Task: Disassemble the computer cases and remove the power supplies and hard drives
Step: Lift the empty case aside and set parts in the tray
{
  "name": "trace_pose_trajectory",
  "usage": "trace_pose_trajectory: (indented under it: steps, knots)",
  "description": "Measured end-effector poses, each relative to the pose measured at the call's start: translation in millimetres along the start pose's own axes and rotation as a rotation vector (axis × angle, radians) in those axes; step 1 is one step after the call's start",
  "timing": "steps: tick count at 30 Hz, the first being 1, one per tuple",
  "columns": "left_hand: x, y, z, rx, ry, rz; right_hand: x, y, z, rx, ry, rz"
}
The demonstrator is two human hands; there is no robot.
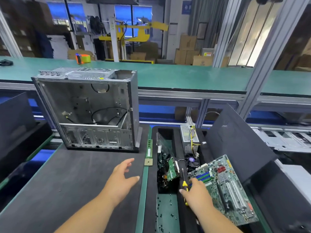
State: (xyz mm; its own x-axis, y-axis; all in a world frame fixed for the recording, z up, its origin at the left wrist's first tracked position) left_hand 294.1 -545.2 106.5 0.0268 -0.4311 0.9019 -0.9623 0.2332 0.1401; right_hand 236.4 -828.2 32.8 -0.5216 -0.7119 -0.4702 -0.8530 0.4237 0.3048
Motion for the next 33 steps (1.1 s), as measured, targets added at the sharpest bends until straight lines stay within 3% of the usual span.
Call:
trace_pose_trajectory:
  steps: [7, 13, 16, 26, 33]
  knots:
    - [-0.7, -2.1, 19.2, -0.053, 0.012, -0.015, 1.5, -8.3, 12.5, -0.016, -0.022, 0.022]
    - [19.6, 0.1, 60.7, -0.114, 0.090, 0.012, 6.2, 14.4, -27.2, -0.023, -0.609, -0.081]
    - [38.3, 1.7, 92.3, -0.171, 0.221, 0.014, 3.5, 41.8, -59.8, -0.040, -0.745, -0.166]
    - [105.2, -10.6, 157.9, -0.296, 0.446, 0.191, 16.3, 82.4, -98.3, 0.005, -0.719, -0.186]
    - [110.2, -29.5, 169.4, -0.367, 0.520, 0.150, 24.9, 88.3, -117.9, 0.134, -0.626, -0.130]
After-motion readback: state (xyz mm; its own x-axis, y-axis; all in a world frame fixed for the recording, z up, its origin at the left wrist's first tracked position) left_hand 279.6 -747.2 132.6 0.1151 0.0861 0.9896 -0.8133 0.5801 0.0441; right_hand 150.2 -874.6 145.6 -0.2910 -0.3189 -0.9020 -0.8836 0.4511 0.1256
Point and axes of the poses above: each hand's wrist, its own y-axis away from the middle knuckle, its own z-axis out of the palm, x = y × z, the point moved 5 cm from there along -y, towards the middle knuckle, and after that the axes turned 3 degrees about -x, right-handed, at the moved point
